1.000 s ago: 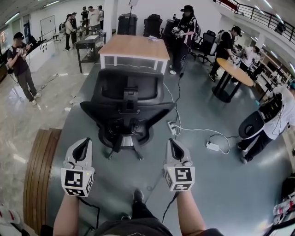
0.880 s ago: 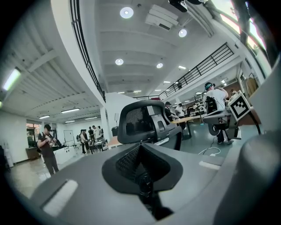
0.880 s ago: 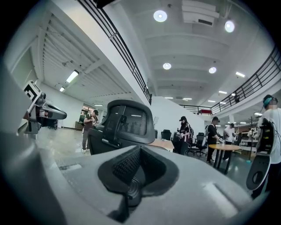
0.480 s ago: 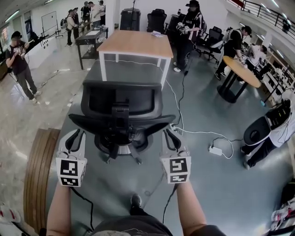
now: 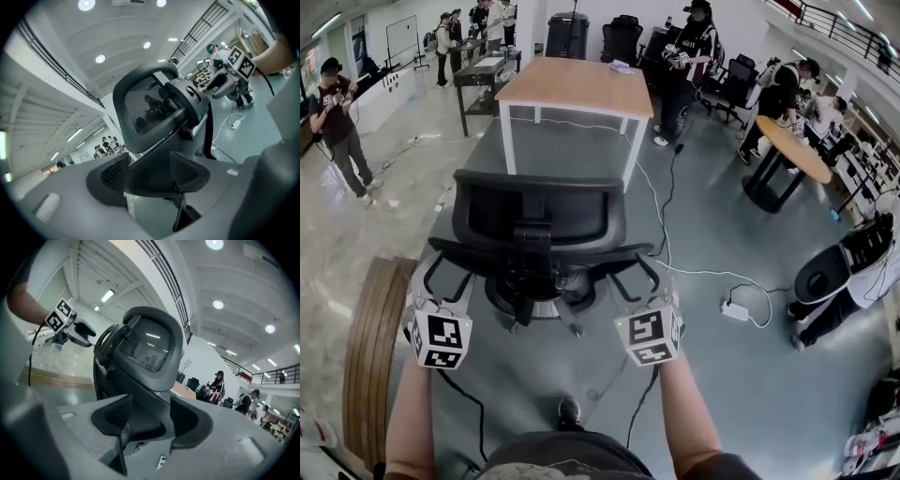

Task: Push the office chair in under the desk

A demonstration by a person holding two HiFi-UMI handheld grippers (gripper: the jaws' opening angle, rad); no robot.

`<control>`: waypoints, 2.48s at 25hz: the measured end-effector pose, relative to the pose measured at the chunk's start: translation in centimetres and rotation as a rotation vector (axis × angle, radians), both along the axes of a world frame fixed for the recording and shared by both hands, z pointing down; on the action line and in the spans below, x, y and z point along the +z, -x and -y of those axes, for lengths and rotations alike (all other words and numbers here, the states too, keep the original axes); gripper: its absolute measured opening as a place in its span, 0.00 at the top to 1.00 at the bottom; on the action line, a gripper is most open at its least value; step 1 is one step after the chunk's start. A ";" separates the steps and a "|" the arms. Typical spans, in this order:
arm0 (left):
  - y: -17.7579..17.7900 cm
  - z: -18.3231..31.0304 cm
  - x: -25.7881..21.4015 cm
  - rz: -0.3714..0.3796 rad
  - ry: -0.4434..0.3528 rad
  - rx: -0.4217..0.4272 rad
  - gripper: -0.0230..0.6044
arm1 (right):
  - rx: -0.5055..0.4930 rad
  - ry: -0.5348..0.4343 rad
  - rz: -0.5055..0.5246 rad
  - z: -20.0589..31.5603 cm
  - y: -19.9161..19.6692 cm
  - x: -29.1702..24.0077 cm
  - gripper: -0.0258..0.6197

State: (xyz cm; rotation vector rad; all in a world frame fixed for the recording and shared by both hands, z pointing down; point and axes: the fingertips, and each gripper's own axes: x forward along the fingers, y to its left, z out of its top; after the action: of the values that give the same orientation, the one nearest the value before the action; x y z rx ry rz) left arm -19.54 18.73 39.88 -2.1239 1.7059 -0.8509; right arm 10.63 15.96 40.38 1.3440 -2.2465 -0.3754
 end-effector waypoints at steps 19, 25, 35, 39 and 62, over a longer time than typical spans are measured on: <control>1.4 5.0 3.3 0.215 0.071 -0.072 0.35 | -0.040 -0.043 -0.366 4.8 1.0 3.2 0.48; 1.7 6.3 4.3 0.210 0.152 -0.056 0.33 | -0.027 -0.014 -0.383 5.1 1.0 3.7 0.49; 1.3 8.1 5.2 0.299 0.191 0.024 0.34 | -0.012 0.045 -0.436 6.1 1.2 4.6 0.49; 1.1 8.5 5.7 0.322 0.185 0.051 0.34 | 0.004 0.059 -0.438 6.1 1.0 5.1 0.49; -1.7 21.9 6.0 0.349 0.153 0.116 0.38 | 0.063 0.043 -0.416 18.0 -1.6 5.2 0.49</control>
State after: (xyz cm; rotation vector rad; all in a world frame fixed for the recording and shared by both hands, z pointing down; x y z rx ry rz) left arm -17.79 -3.20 45.84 -1.9969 1.3674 -1.2648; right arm 12.23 -2.03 45.56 1.1849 -1.8551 -0.5271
